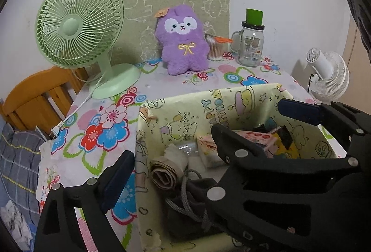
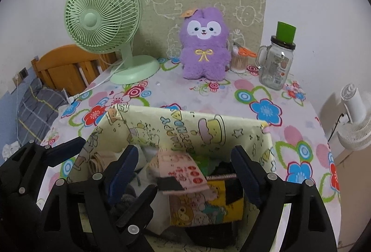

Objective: Organize soft objects
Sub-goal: 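Lower both items into the box and open the left gripper while the right releases, then raise both open grippers out of the box and pull back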

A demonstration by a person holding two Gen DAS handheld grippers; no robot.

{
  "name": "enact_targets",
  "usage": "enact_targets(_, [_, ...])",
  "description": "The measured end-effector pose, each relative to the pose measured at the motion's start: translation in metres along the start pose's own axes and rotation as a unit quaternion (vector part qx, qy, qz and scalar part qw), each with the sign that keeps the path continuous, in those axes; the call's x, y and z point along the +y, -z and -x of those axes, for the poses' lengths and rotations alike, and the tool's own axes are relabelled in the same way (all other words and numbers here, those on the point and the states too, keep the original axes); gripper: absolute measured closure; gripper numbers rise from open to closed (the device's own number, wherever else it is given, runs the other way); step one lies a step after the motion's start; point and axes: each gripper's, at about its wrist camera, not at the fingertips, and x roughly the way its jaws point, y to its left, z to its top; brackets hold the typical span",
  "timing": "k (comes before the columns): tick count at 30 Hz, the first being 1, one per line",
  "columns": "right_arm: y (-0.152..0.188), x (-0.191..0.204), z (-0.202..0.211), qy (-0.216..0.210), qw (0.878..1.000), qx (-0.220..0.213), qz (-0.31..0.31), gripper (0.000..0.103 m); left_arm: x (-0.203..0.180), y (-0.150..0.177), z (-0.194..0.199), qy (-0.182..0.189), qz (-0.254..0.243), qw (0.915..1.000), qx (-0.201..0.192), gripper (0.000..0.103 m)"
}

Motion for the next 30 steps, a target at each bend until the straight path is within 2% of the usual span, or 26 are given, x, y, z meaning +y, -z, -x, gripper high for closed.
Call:
enact_targets(14, [0.019,-0.006,0.025,0.003,1.000,-0.006,-0.020,0.017,-0.009,0.014,0.015,-0.007,0.011,0.9999,0.003,0.003])
enact_targets(17, [0.022,-0.007,0.033,0.009,1.000,-0.017,-0.022,0.012,-0.009,0.015,0.022,-0.003,0.019,0.9998,-0.002,0.001])
enact_targets(30, [0.041,-0.014,0.069,0.013,0.998,-0.041,-0.037,0.010,-0.019,0.027,0.050,-0.005,0.020,0.9995,-0.023,0.000])
